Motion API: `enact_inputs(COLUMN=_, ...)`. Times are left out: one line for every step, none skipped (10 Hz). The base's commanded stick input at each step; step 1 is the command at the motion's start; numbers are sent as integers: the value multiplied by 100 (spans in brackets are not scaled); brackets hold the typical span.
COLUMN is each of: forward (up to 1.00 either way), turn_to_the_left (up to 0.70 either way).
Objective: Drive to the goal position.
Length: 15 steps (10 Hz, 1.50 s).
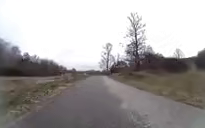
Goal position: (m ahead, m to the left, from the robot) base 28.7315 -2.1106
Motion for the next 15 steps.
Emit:
enact_inputs(forward=100, turn_to_the_left=0)
enact_inputs(forward=100, turn_to_the_left=0)
enact_inputs(forward=100, turn_to_the_left=0)
enact_inputs(forward=100, turn_to_the_left=0)
enact_inputs(forward=100, turn_to_the_left=0)
enact_inputs(forward=100, turn_to_the_left=0)
enact_inputs(forward=100, turn_to_the_left=0)
enact_inputs(forward=100, turn_to_the_left=0)
enact_inputs(forward=100, turn_to_the_left=0)
enact_inputs(forward=100, turn_to_the_left=0)
enact_inputs(forward=100, turn_to_the_left=0)
enact_inputs(forward=100, turn_to_the_left=0)
enact_inputs(forward=100, turn_to_the_left=0)
enact_inputs(forward=100, turn_to_the_left=0)
enact_inputs(forward=100, turn_to_the_left=0)
